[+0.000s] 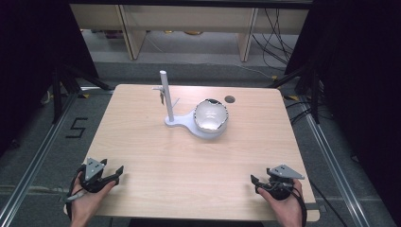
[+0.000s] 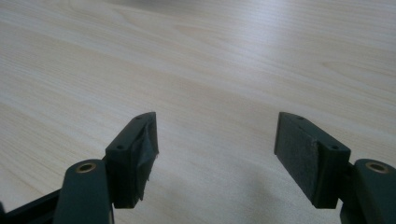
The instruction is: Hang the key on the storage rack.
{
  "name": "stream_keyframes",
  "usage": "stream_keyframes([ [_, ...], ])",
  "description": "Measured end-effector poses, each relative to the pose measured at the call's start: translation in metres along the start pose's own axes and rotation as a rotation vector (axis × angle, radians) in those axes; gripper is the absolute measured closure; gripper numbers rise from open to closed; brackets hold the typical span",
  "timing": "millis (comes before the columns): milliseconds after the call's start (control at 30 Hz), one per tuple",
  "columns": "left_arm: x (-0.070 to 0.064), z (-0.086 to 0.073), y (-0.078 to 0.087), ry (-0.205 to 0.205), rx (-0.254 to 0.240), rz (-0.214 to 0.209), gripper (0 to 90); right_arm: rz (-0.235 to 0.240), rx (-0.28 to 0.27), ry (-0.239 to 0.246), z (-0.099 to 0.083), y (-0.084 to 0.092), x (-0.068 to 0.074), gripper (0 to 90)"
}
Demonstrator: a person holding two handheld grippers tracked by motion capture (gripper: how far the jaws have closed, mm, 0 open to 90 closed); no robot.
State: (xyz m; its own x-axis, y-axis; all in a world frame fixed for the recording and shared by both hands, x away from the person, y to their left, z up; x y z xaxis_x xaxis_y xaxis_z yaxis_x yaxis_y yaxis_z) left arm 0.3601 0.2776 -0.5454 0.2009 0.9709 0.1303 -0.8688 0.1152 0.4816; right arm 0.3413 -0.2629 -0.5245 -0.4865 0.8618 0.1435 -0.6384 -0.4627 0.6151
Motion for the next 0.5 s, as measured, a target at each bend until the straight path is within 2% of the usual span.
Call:
stream_keyframes([
  [233,-0.0022,-0.0003,0.0006,-0.027,-0.001,0.018,31.1,-0.005,-0.007,0.013,0.0006,0.0000,0.0002,31.4],
  [500,-0.0040,-0.0004,-0.0002,-0.031,0.005,0.028,30.3,0.000,-0.012,0.006,0.0010,0.0004,0.0009,31.4],
])
Point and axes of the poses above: each handheld gripper's, and its own axes: y roughly backward along the jaws, z roughly out of its top, x roughly to its left, the point moved 4 cm from there along -y, roughly forward along the jaws, and after that the axes turned 8 degrees about z, right-handed, at the moved point
